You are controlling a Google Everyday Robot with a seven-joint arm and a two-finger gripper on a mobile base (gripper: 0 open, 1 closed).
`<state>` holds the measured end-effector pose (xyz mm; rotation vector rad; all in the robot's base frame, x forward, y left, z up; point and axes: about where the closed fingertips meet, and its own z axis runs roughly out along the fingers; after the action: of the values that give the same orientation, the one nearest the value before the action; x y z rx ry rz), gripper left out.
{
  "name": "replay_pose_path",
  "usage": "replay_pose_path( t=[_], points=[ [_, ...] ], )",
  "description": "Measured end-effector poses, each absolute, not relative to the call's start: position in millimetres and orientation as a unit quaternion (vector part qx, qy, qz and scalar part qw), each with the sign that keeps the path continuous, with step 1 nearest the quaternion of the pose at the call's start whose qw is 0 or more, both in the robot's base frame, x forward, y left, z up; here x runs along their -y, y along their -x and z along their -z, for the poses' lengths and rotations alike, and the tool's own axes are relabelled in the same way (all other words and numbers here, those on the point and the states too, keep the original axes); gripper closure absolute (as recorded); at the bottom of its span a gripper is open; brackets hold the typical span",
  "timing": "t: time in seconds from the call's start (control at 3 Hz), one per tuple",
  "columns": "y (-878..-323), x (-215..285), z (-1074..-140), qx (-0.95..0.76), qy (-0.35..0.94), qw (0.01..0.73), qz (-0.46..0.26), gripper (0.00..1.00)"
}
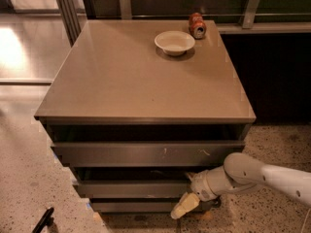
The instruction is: Open middle drawer
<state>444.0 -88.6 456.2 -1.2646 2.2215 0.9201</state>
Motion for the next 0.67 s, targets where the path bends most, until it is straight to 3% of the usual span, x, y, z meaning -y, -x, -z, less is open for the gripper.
replay_pose_path(
  t=[0.67],
  points=[
    [-430.1, 97.0, -456.5, -0.799, 0.452, 0.208, -0.339, 0.00]
  ],
)
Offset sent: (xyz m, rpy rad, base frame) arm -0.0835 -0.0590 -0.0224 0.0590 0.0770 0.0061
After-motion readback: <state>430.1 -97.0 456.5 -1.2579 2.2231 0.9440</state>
